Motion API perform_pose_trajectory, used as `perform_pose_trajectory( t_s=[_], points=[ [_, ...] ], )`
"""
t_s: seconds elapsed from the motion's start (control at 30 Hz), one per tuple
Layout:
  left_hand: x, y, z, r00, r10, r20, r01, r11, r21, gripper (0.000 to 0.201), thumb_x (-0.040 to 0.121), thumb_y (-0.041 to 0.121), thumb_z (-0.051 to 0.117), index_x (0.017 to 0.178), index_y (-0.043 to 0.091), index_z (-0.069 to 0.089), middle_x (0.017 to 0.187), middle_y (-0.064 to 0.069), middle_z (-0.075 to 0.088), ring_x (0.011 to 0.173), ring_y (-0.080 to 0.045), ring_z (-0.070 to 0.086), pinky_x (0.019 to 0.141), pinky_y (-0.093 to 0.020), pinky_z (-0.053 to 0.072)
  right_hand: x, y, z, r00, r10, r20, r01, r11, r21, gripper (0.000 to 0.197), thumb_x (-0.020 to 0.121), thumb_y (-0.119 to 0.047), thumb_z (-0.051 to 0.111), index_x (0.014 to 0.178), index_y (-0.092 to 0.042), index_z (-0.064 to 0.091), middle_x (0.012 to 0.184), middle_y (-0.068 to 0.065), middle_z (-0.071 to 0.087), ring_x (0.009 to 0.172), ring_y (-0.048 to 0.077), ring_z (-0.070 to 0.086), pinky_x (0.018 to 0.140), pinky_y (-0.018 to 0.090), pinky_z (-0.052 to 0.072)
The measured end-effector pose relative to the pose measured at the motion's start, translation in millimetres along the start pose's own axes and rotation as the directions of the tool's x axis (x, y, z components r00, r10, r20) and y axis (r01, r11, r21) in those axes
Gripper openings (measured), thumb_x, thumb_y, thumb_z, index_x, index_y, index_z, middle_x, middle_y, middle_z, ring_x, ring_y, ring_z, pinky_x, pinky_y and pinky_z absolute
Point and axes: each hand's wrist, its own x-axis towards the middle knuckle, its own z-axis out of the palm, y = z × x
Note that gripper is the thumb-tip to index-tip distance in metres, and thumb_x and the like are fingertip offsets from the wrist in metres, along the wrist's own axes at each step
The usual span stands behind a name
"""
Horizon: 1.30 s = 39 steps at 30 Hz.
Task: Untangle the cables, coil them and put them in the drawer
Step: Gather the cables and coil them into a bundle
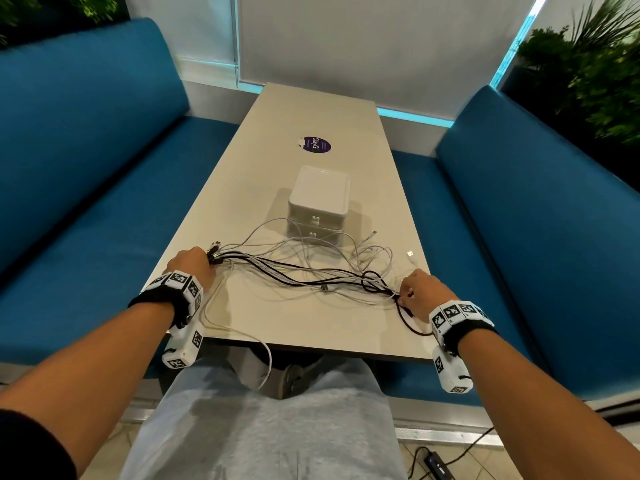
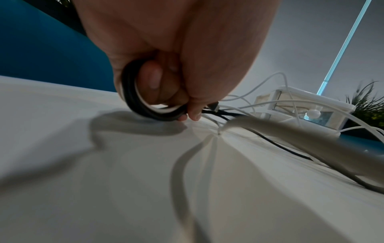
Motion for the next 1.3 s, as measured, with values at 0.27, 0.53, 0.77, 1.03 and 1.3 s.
perform_pose_trajectory(
  t_s=[0.27, 0.53, 0.77, 1.03, 1.3],
  points=[
    [1, 1, 0, 1.000, 0.004, -0.002, -0.004, 1.000, 0.009, 0.021, 0.093, 0.022, 0.056, 0.080, 0.006, 0.053, 0.066, -0.009, 0.047, 0.070, -0.034, 0.055, 0.061, -0.033, 0.044, -3, 1, -2, 0.997, 0.077, 0.012, -0.076, 0.994, -0.074, 0.017, 0.097, -0.026, 0.045, 0.107, -0.025, 0.058, 0.107, 0.004, 0.063, 0.090, 0.026, 0.061, 0.077, 0.035, 0.053],
    [2, 1, 1, 1.000, 0.004, -0.002, -0.004, 1.000, 0.006, 0.023, 0.093, 0.024, 0.057, 0.078, 0.007, 0.051, 0.069, -0.011, 0.050, 0.070, -0.034, 0.055, 0.061, -0.034, 0.045, -7, -3, -8, 0.990, -0.027, 0.139, 0.027, 1.000, 0.005, 0.037, 0.090, -0.012, 0.045, 0.115, -0.036, 0.059, 0.111, 0.002, 0.059, 0.106, 0.029, 0.057, 0.082, 0.032, 0.043],
    [4, 0, 4, 1.000, -0.007, -0.005, 0.007, 1.000, 0.007, 0.024, 0.093, 0.025, 0.056, 0.077, 0.007, 0.052, 0.068, -0.010, 0.049, 0.069, -0.034, 0.055, 0.060, -0.034, 0.044, -10, 4, -13, 0.984, -0.045, 0.175, -0.004, 0.962, 0.273, 0.010, 0.089, -0.033, 0.057, 0.085, -0.024, 0.055, 0.092, -0.003, 0.060, 0.083, 0.018, 0.055, 0.069, 0.030, 0.042],
    [4, -1, 4, 1.000, -0.005, -0.011, 0.005, 1.000, -0.005, 0.026, 0.092, 0.025, 0.058, 0.074, 0.009, 0.050, 0.067, -0.010, 0.050, 0.065, -0.032, 0.054, 0.059, -0.033, 0.043, -13, 3, -22, 0.946, -0.112, 0.304, -0.012, 0.925, 0.379, 0.015, 0.092, -0.036, 0.053, 0.104, -0.034, 0.062, 0.100, -0.011, 0.061, 0.097, 0.012, 0.056, 0.089, 0.030, 0.039],
    [1, 3, 2, 1.000, 0.009, -0.001, -0.009, 1.000, 0.001, 0.023, 0.093, 0.023, 0.057, 0.079, 0.005, 0.054, 0.066, -0.009, 0.047, 0.069, -0.034, 0.055, 0.061, -0.034, 0.045, -3, 14, -8, 0.981, 0.132, 0.144, -0.154, 0.976, 0.153, 0.034, 0.102, -0.041, 0.039, 0.100, -0.012, 0.057, 0.125, 0.015, 0.056, 0.095, 0.025, 0.057, 0.083, 0.034, 0.045]
  ],
)
